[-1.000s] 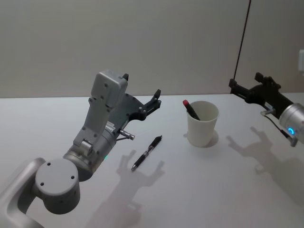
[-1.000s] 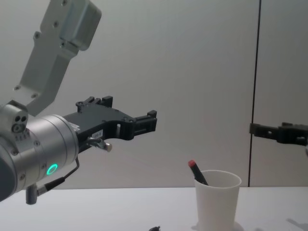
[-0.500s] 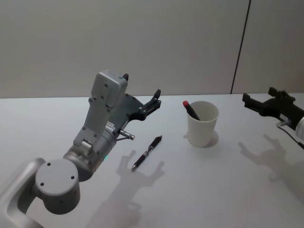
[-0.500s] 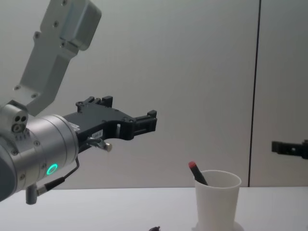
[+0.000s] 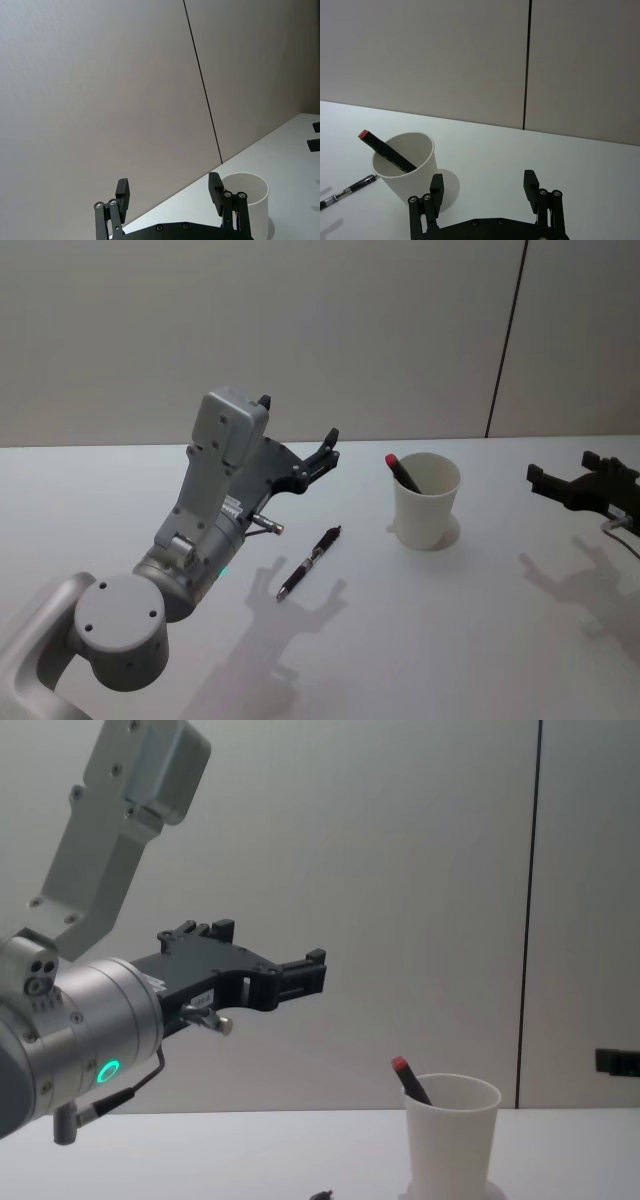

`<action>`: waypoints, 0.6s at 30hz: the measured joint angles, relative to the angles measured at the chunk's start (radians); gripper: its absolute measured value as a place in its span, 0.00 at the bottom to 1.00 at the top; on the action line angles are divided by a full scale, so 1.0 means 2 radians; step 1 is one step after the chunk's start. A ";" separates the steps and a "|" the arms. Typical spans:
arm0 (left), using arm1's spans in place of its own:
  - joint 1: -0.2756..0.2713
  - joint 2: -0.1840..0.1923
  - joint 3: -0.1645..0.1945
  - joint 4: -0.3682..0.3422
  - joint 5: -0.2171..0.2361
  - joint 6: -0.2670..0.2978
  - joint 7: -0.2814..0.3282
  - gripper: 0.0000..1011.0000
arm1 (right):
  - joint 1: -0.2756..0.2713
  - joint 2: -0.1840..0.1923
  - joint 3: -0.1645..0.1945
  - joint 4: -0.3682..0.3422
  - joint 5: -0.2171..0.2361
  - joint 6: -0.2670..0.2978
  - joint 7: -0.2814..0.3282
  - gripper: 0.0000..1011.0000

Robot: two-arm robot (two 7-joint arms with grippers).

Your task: Place the pen into the pen holder.

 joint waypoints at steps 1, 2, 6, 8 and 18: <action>0.000 0.000 0.000 0.000 0.000 0.000 0.000 0.99 | -0.001 0.001 0.000 -0.001 0.000 0.001 0.000 0.99; 0.000 0.000 0.000 0.000 0.000 0.000 0.000 0.99 | -0.002 0.001 0.001 -0.003 0.000 0.003 0.000 0.99; 0.000 0.000 0.000 0.000 0.000 0.000 0.000 0.99 | -0.006 0.003 0.002 -0.006 0.000 0.007 0.000 0.99; 0.000 0.000 0.000 0.000 0.000 0.000 0.000 0.99 | -0.007 0.004 0.002 -0.007 0.000 0.008 0.000 0.99; 0.001 0.000 -0.001 -0.002 -0.006 0.012 -0.002 0.99 | -0.012 0.007 0.004 -0.012 0.000 0.014 -0.001 0.99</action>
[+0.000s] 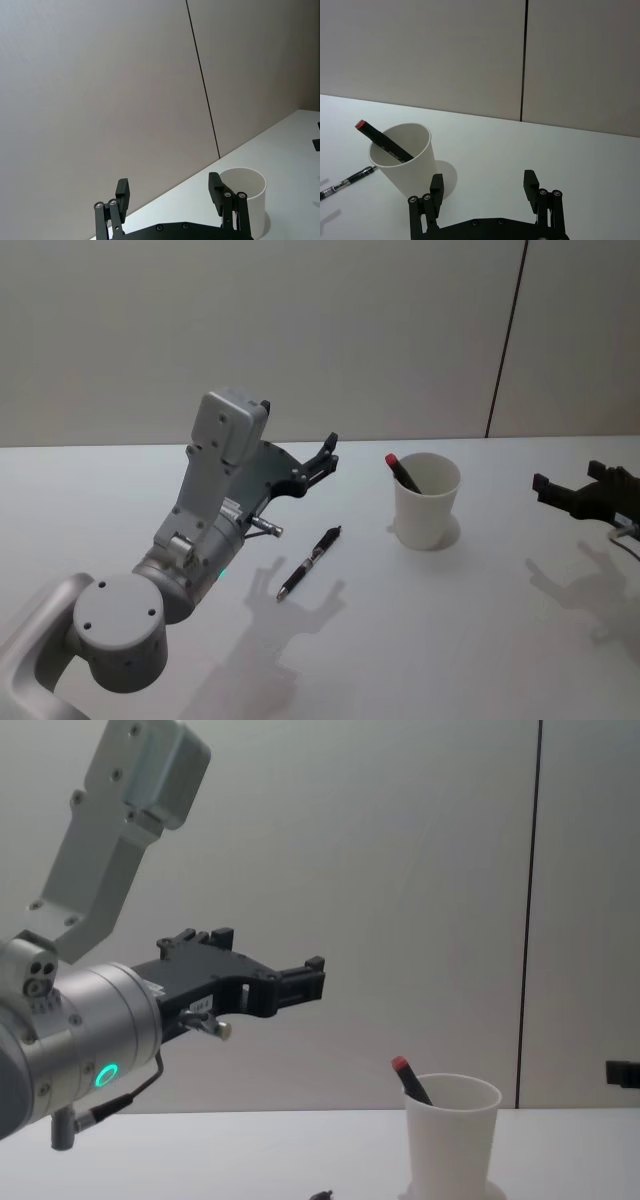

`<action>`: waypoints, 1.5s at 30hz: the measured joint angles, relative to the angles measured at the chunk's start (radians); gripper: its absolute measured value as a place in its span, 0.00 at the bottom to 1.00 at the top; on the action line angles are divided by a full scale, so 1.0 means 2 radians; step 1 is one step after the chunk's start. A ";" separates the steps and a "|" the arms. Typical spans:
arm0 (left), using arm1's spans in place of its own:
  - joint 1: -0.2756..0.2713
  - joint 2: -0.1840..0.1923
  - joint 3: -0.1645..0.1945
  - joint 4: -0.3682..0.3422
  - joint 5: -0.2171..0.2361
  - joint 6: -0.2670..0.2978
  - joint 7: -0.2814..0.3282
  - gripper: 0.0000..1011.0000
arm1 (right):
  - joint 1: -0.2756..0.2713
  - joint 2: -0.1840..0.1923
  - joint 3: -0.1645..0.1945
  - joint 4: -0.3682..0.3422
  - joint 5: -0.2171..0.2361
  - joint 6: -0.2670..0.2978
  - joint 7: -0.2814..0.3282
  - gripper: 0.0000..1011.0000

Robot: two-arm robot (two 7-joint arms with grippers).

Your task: Place the pen into the pen holder.

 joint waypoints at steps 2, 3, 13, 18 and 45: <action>0.001 0.000 -0.001 -0.001 -0.004 0.007 -0.001 0.99 | 0.000 0.000 0.000 0.000 0.000 0.000 0.000 0.99; 0.001 0.000 -0.001 -0.002 -0.006 0.010 -0.002 0.99 | -0.001 0.000 0.000 -0.001 0.000 0.001 0.000 0.99; 0.005 0.003 -0.007 -0.009 -0.038 0.062 -0.004 0.99 | -0.002 0.001 0.001 -0.002 0.000 0.002 0.000 0.99; 0.007 0.004 -0.010 -0.010 -0.054 0.086 -0.005 0.99 | -0.003 0.001 0.001 -0.002 0.000 0.003 0.000 0.99; -0.013 -0.001 -0.019 0.051 -0.077 0.202 -0.056 0.99 | -0.003 0.002 0.001 -0.003 0.000 0.004 0.000 0.99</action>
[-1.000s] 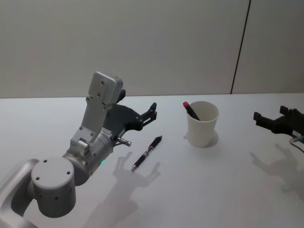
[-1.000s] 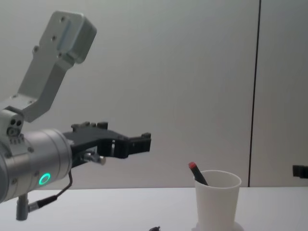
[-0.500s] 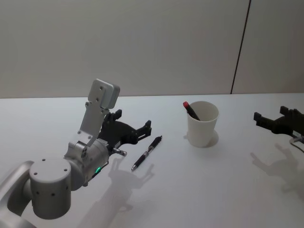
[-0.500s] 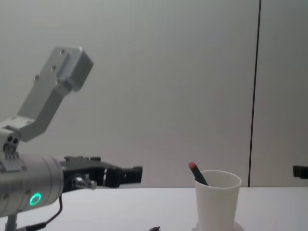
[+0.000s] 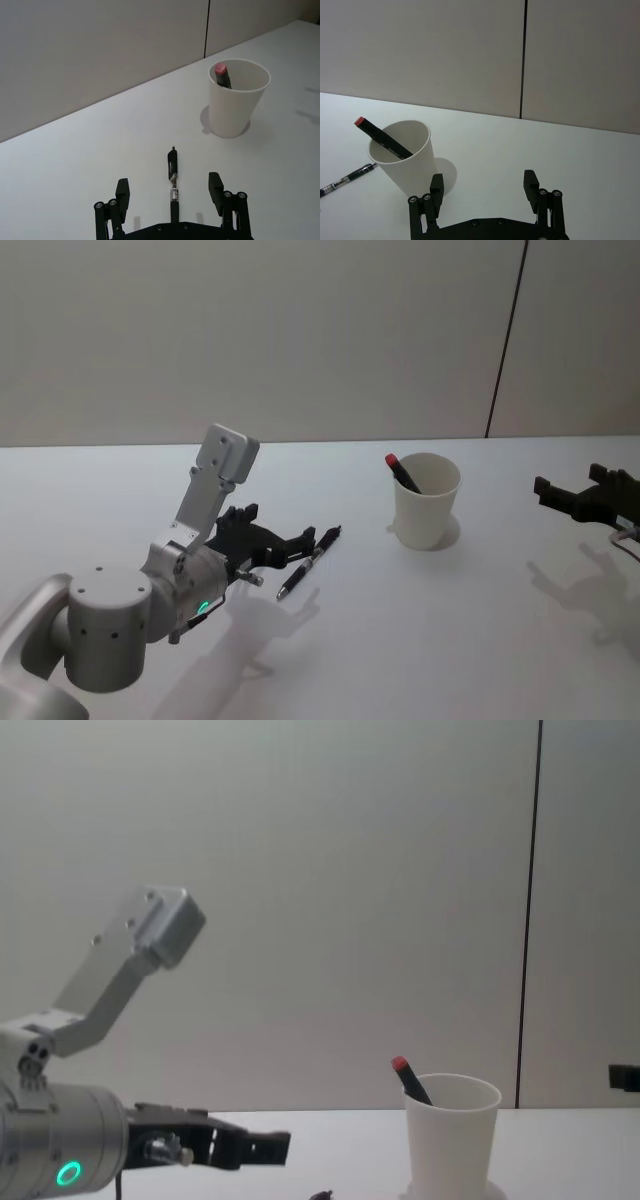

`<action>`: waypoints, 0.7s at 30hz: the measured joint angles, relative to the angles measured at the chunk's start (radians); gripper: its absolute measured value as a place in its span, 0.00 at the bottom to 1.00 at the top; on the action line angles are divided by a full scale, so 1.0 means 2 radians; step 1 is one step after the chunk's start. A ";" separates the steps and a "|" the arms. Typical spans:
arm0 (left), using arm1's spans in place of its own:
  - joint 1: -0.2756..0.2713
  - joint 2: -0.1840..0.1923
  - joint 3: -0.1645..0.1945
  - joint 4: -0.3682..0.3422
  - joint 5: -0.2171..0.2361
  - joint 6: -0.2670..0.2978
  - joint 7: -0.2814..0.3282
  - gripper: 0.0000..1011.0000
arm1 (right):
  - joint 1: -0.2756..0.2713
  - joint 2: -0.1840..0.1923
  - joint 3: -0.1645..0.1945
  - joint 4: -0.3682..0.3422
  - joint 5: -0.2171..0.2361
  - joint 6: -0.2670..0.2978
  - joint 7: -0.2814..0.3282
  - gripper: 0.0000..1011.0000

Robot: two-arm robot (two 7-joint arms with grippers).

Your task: Place the pen into the pen holder.

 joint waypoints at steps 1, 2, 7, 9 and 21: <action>-0.001 0.000 0.000 0.002 0.001 0.002 -0.003 0.99 | 0.000 0.000 0.000 0.000 0.000 0.000 0.000 0.99; -0.003 -0.001 0.000 0.005 0.003 0.005 -0.006 0.99 | 0.000 0.000 0.000 0.000 0.000 0.000 0.000 0.99; -0.014 -0.007 0.002 0.026 0.014 0.019 -0.025 0.99 | 0.000 0.000 0.000 0.000 0.000 0.000 0.000 0.99; -0.020 -0.010 0.003 0.036 0.019 0.024 -0.032 0.99 | 0.000 0.000 0.000 0.000 0.000 0.000 0.000 0.99; -0.042 -0.025 0.007 0.078 0.036 0.037 -0.057 0.99 | 0.000 0.000 0.000 0.000 0.000 0.000 0.000 0.99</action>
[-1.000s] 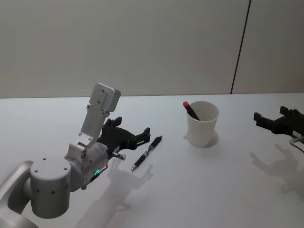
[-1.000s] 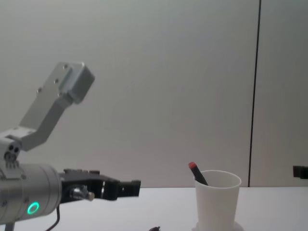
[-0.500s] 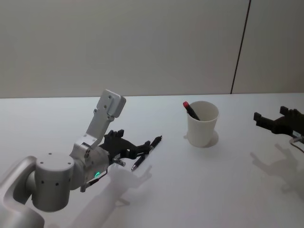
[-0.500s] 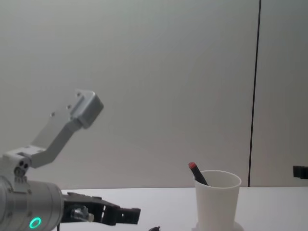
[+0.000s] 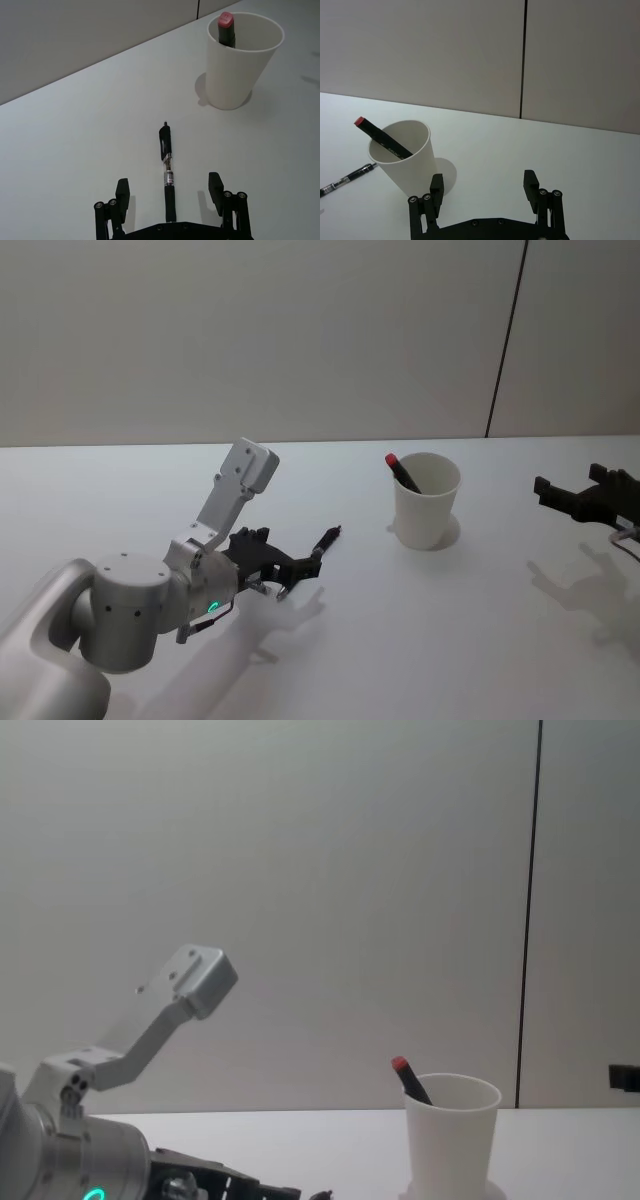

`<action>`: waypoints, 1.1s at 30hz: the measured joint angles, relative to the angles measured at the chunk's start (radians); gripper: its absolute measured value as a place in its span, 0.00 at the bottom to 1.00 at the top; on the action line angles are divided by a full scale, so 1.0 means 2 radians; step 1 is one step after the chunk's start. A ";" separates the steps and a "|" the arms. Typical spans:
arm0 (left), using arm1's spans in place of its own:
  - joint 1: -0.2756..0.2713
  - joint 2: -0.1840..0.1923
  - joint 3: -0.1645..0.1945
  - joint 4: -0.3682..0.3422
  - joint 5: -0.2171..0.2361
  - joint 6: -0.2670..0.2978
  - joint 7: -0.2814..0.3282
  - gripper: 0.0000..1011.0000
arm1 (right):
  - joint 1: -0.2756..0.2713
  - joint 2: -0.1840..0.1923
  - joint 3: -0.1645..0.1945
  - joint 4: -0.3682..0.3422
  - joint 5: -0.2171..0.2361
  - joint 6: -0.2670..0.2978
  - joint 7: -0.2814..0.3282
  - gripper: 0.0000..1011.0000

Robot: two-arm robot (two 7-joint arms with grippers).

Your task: Place the pen into the pen holder.

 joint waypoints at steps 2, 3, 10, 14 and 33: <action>-0.004 -0.003 0.001 0.007 0.002 0.001 -0.002 0.99 | 0.000 0.000 0.000 0.000 0.000 0.000 0.000 0.99; -0.005 -0.004 0.001 0.010 0.003 0.002 -0.002 0.99 | 0.000 0.000 0.000 0.000 0.000 0.000 0.000 0.99; -0.013 -0.011 0.004 0.028 0.011 0.005 -0.004 0.99 | 0.000 0.000 0.000 0.000 0.000 0.000 0.000 0.99; -0.018 -0.015 0.006 0.038 0.019 0.006 -0.005 0.99 | 0.000 0.000 0.000 0.000 0.000 0.000 0.000 0.99; -0.039 -0.029 0.016 0.073 0.062 0.013 -0.031 0.99 | 0.000 0.000 0.000 0.000 0.000 0.000 0.000 0.99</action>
